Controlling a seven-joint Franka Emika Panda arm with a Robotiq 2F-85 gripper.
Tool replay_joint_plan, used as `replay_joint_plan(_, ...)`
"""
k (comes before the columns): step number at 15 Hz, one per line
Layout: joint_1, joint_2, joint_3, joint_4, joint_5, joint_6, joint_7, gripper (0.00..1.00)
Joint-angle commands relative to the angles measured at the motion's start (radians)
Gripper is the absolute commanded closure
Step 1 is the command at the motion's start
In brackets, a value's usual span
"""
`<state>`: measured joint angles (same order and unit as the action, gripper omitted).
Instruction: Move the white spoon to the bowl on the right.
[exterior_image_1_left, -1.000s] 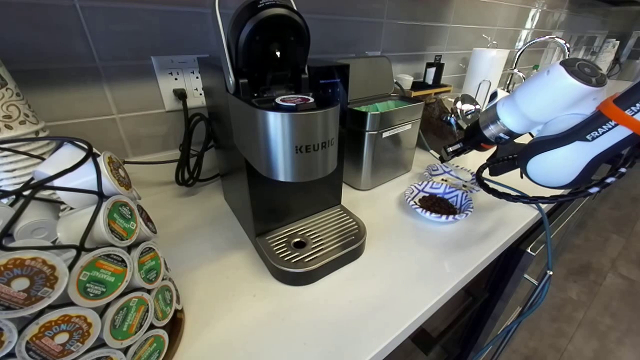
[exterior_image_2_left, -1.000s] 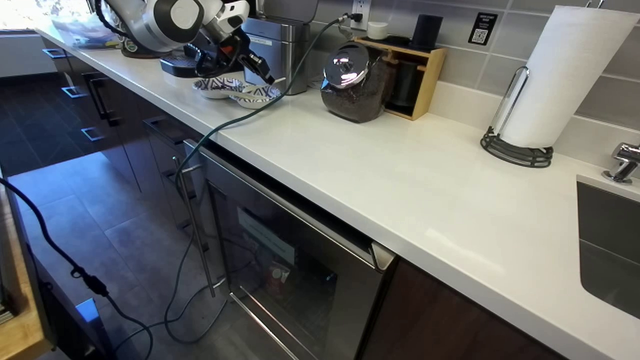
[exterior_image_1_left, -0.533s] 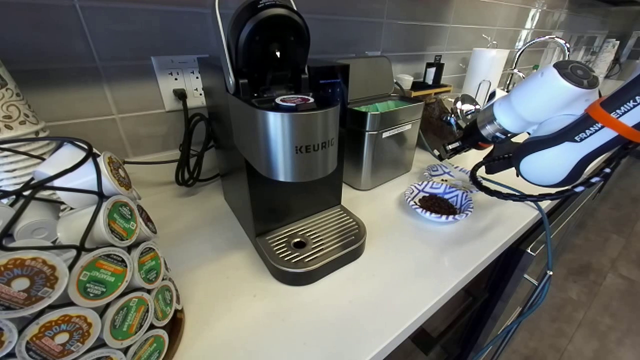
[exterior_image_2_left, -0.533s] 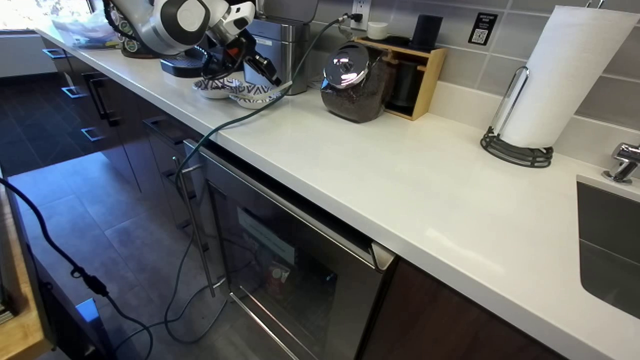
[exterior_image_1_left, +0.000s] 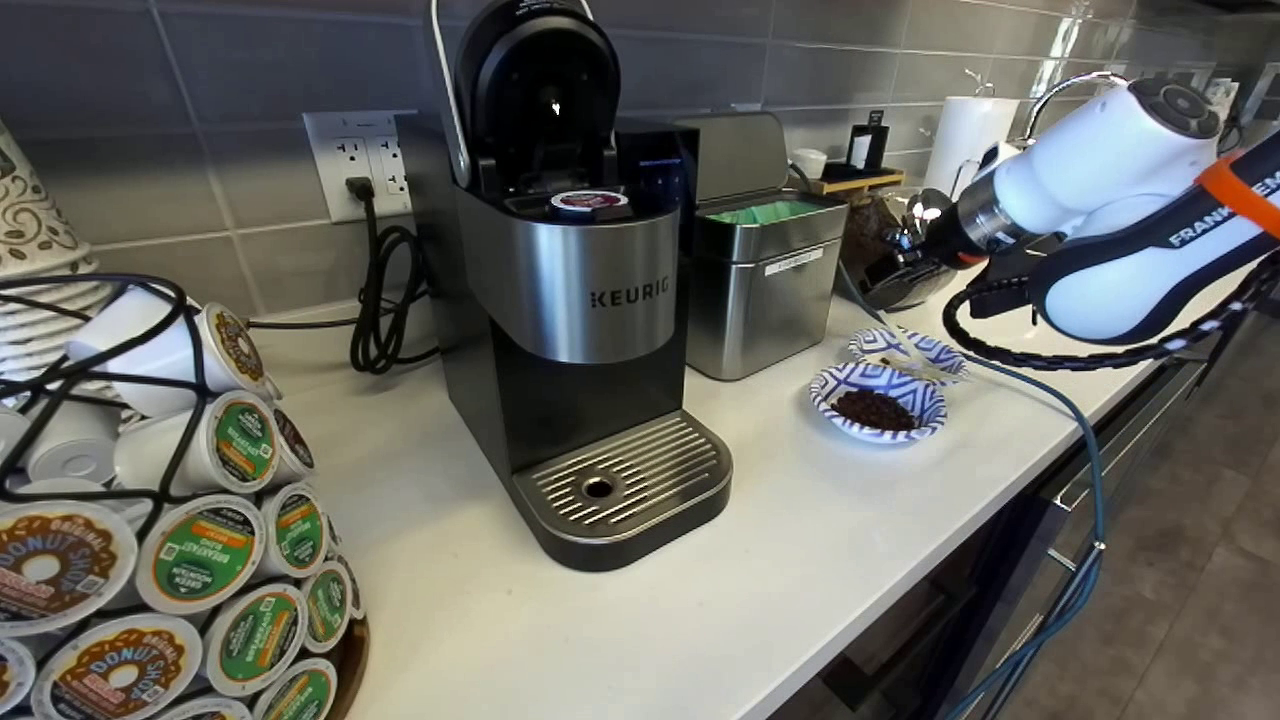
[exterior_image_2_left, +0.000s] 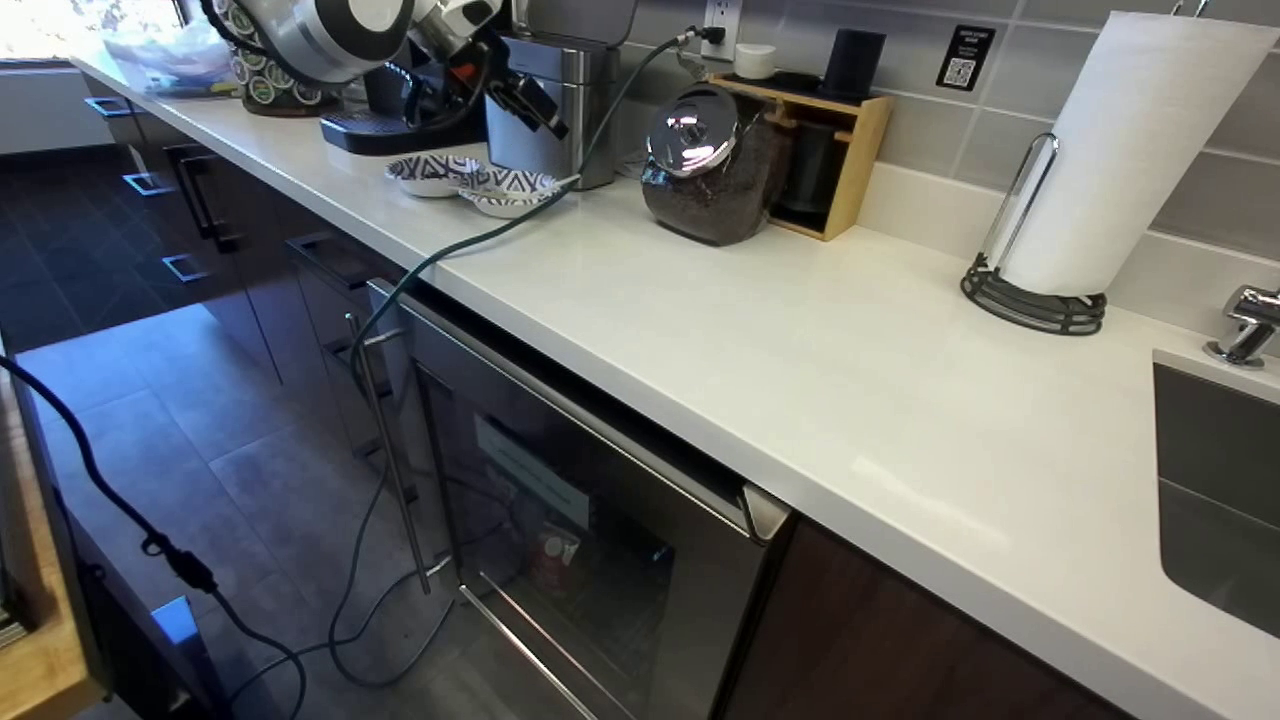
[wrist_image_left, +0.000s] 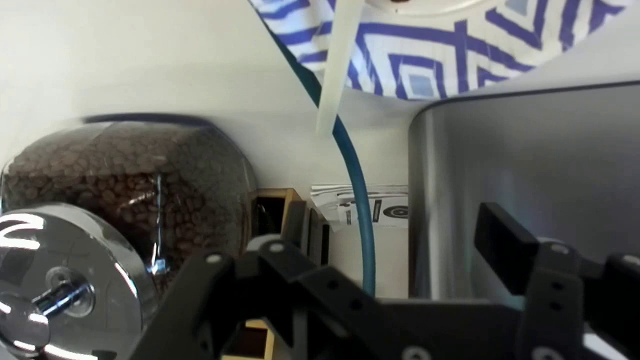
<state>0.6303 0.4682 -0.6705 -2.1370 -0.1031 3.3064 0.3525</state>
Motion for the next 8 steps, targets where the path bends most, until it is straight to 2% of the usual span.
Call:
replay_joint_plan(1,-0.012,-0.237,0.075,-0.130,-0.082,-0.139,-0.088,0.00)
replay_joint_plan(5,-0.050,-0.453,0.221,-0.247,-0.042,-0.273,-0.247,0.00)
replay_joint_plan(6,-0.021,-0.308,0.156,-0.143,-0.055,-0.217,-0.155,0.00)
replay_joint_plan(8,-0.028,-0.398,0.201,-0.194,-0.053,-0.253,-0.200,0.00)
